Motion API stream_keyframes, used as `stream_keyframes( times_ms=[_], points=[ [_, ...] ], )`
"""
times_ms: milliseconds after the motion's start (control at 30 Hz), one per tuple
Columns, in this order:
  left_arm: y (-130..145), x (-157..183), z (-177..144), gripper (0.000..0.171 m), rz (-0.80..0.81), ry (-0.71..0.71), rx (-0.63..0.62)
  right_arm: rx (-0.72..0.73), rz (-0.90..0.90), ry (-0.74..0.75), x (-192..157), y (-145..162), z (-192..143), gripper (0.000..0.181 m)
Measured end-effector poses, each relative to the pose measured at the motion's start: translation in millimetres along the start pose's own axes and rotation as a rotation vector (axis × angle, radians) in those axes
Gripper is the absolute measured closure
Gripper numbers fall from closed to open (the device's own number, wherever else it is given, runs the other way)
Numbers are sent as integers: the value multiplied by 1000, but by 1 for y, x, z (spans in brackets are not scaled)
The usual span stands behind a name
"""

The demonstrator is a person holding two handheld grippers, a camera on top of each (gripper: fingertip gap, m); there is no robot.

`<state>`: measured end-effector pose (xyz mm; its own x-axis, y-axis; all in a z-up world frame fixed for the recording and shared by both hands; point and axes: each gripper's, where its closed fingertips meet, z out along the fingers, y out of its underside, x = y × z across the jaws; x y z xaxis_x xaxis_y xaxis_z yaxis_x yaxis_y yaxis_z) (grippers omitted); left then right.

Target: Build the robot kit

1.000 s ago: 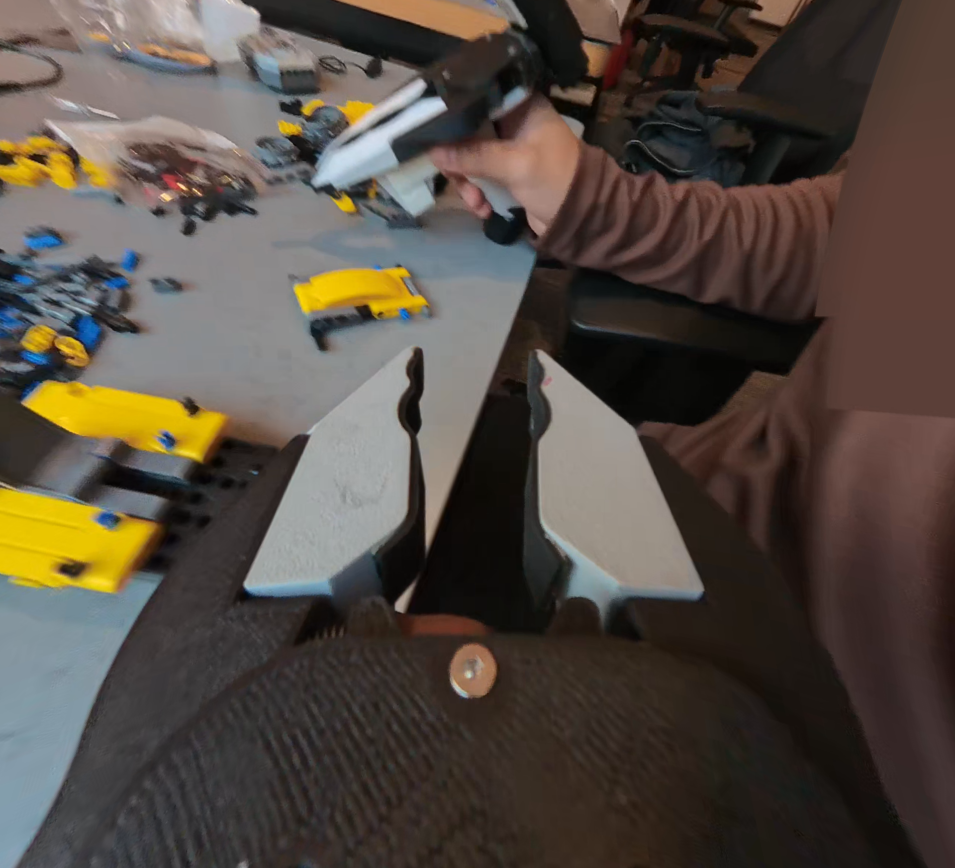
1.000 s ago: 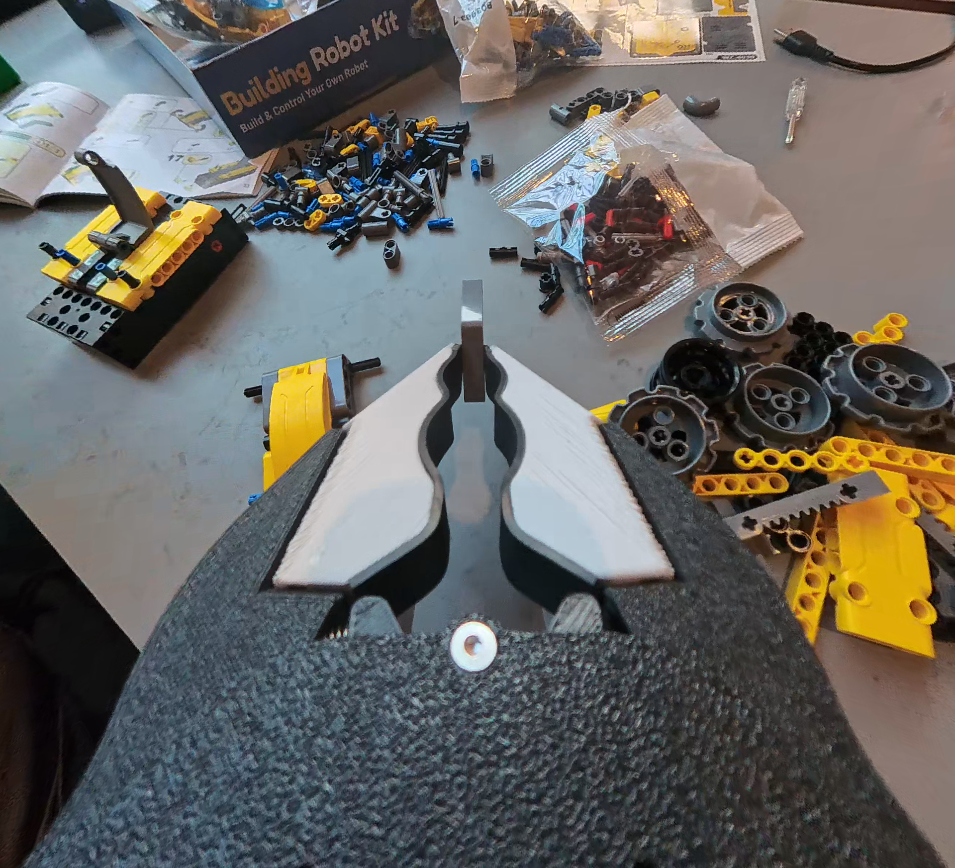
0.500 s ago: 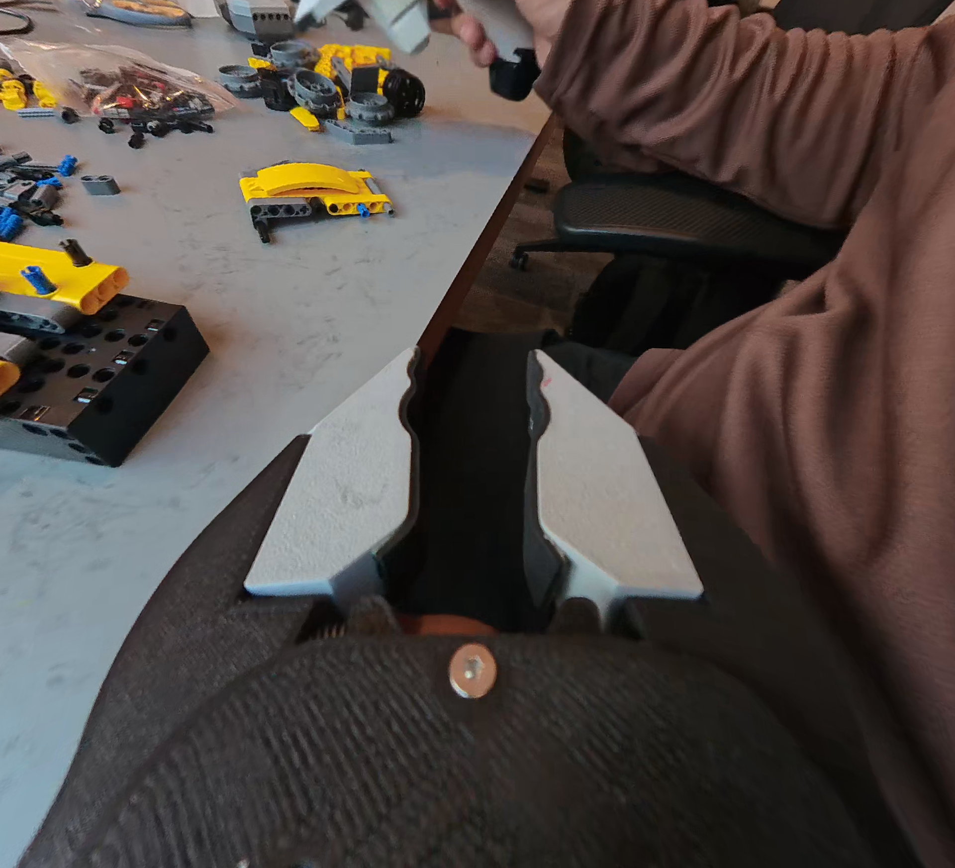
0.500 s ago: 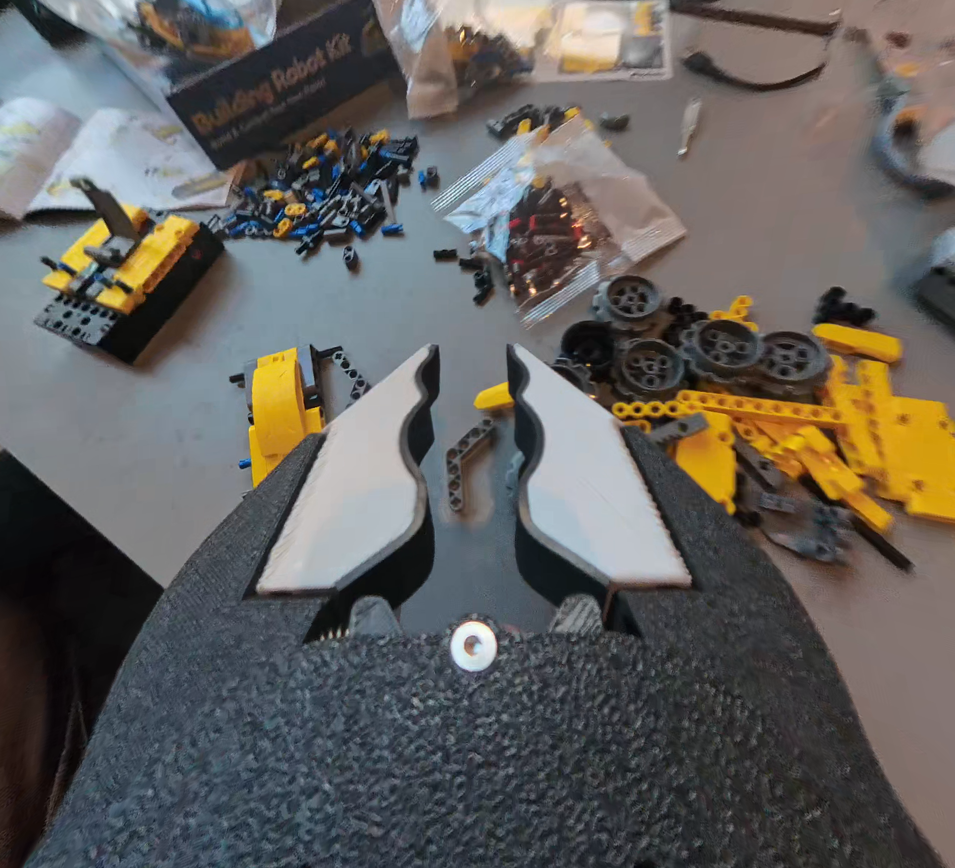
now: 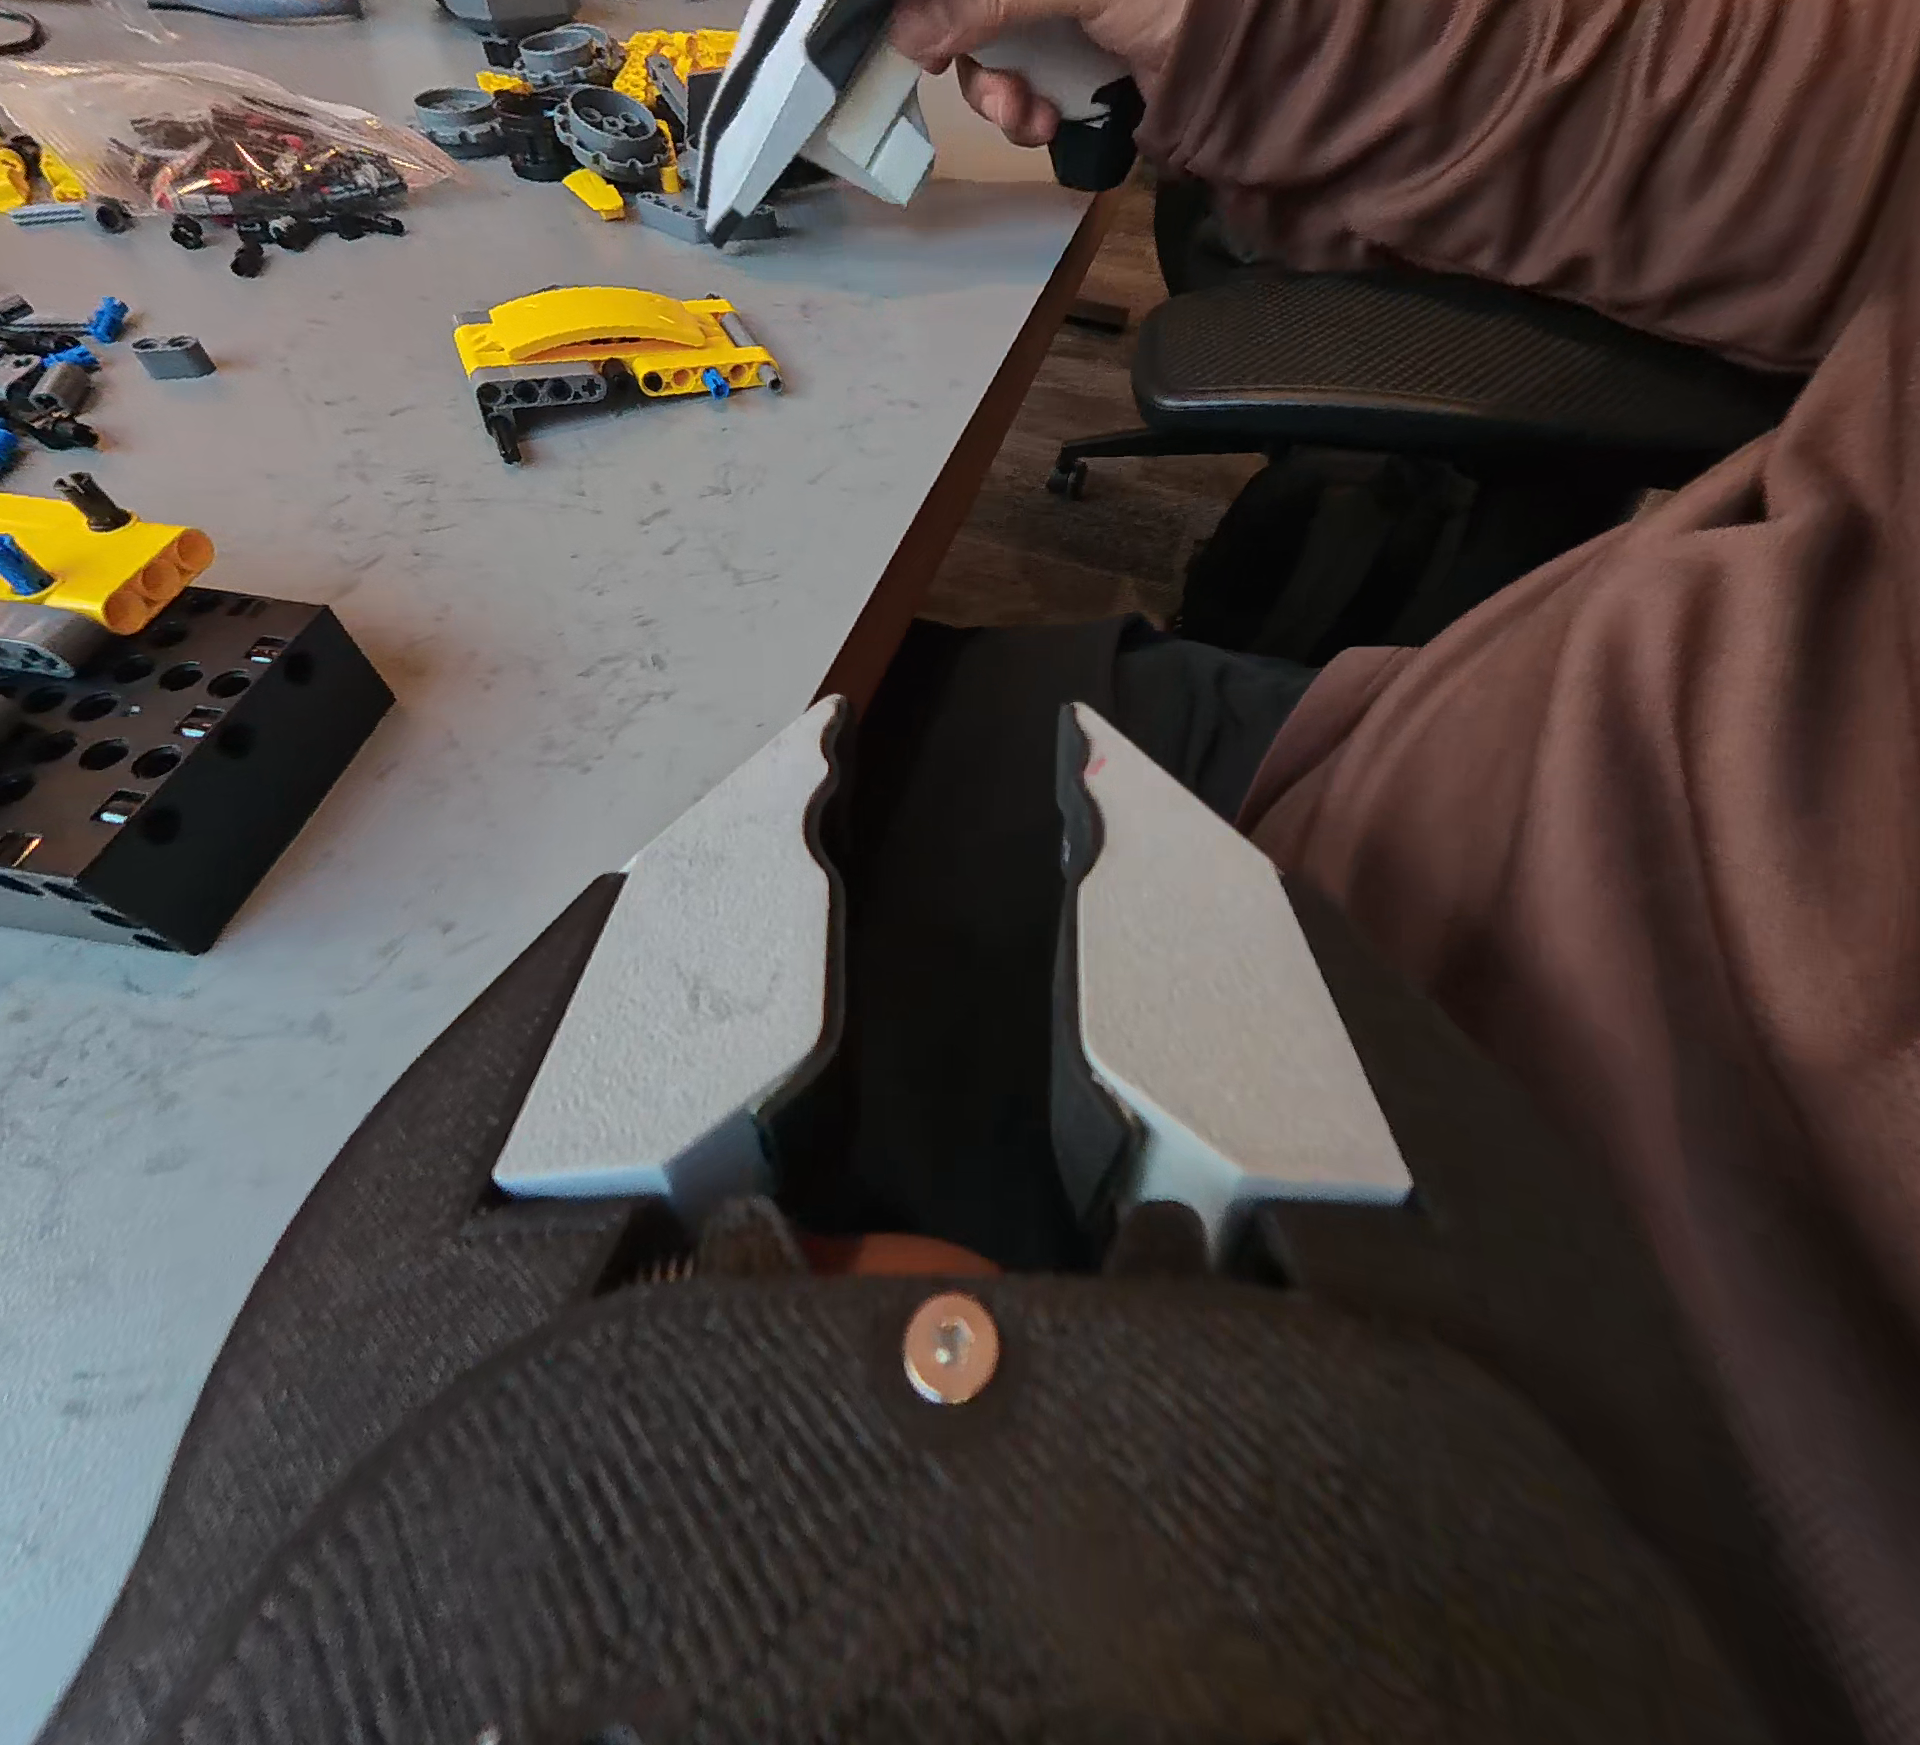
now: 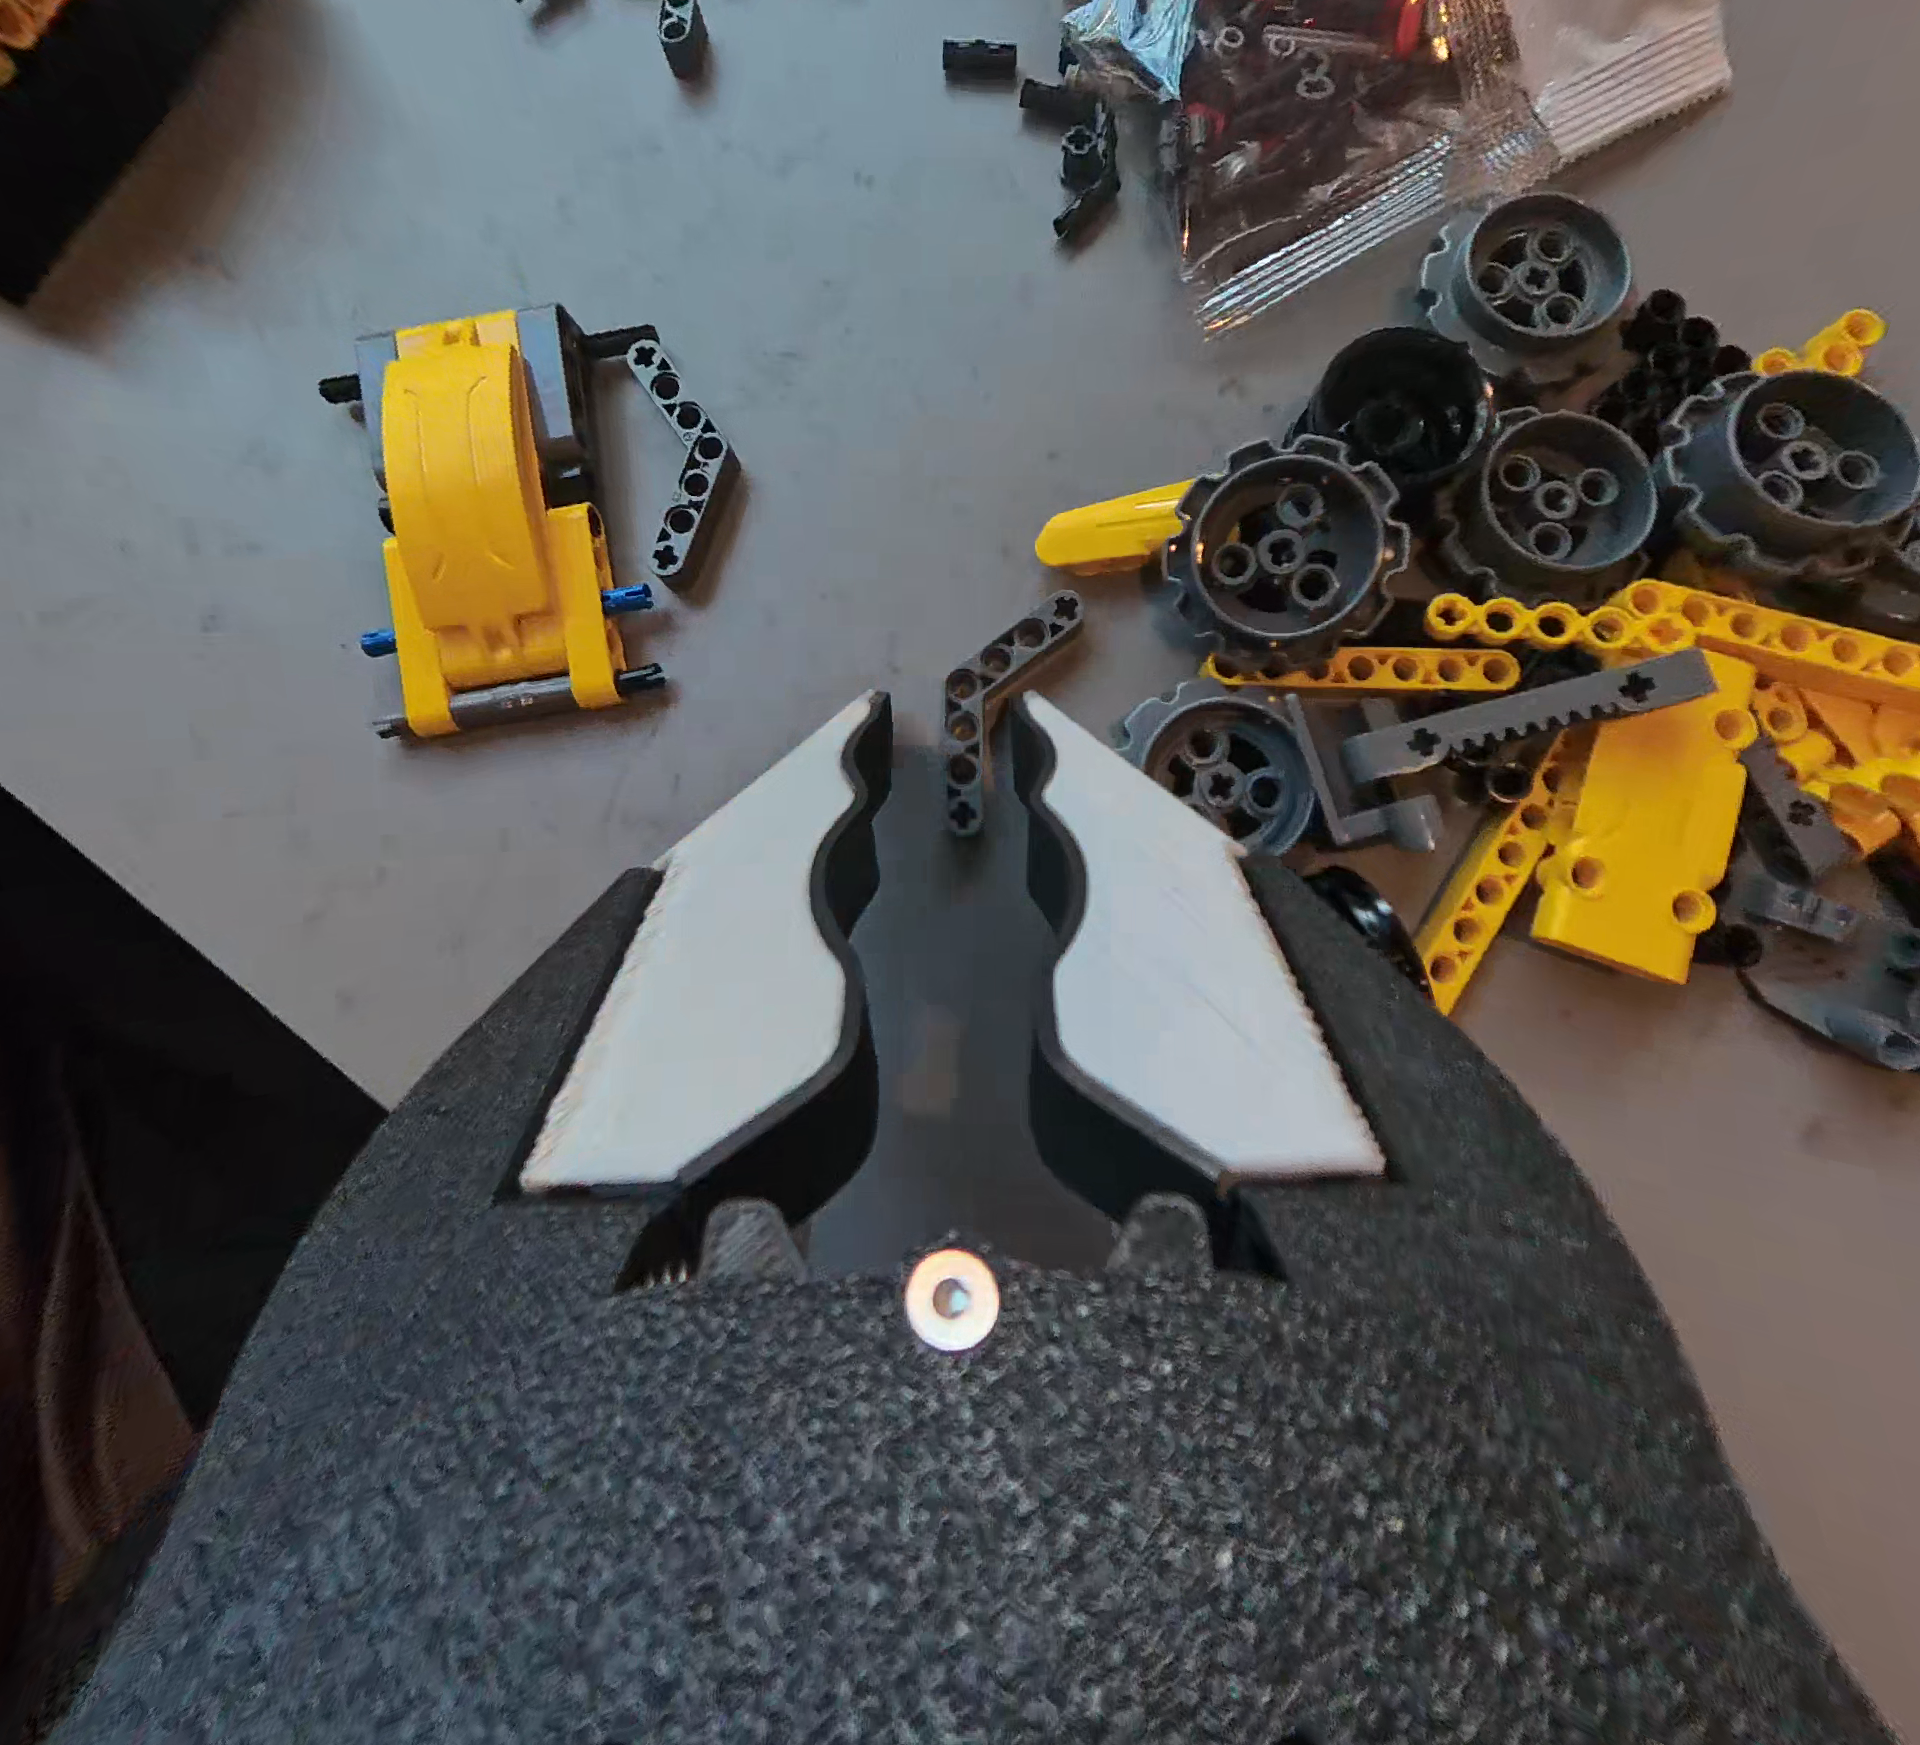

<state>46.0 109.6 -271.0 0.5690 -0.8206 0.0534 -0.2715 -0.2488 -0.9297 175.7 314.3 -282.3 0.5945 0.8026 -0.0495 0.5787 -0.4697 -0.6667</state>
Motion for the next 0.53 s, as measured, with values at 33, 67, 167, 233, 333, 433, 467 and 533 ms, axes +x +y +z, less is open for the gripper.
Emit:
stream_keyframes(
  times_ms=[33,67,167,233,333,433,467,533],
  points=[
    [1,0,0,136,11,-8,-6,-8,-10,3,0,1,2,159],
    [2,-1,0,136,23,-14,-11,-7,-12,-3,-1,0,3,162],
    [3,-2,-1,136,57,-30,-23,6,-2,-36,-6,-3,6,172],
    [2,-3,-4,136,59,-32,-18,22,3,-45,-8,-7,9,173],
    [-2,-6,-8,136,26,-26,12,44,-3,-60,-13,-13,15,172],
    [-6,-13,-14,136,6,-31,45,55,-19,-52,-14,-18,20,172],
    [-6,-16,-15,136,2,-32,51,58,-29,-45,-13,-20,21,173],
    [-6,-22,-18,136,-7,-43,56,62,-42,-40,-13,-21,22,172]
  ],
)
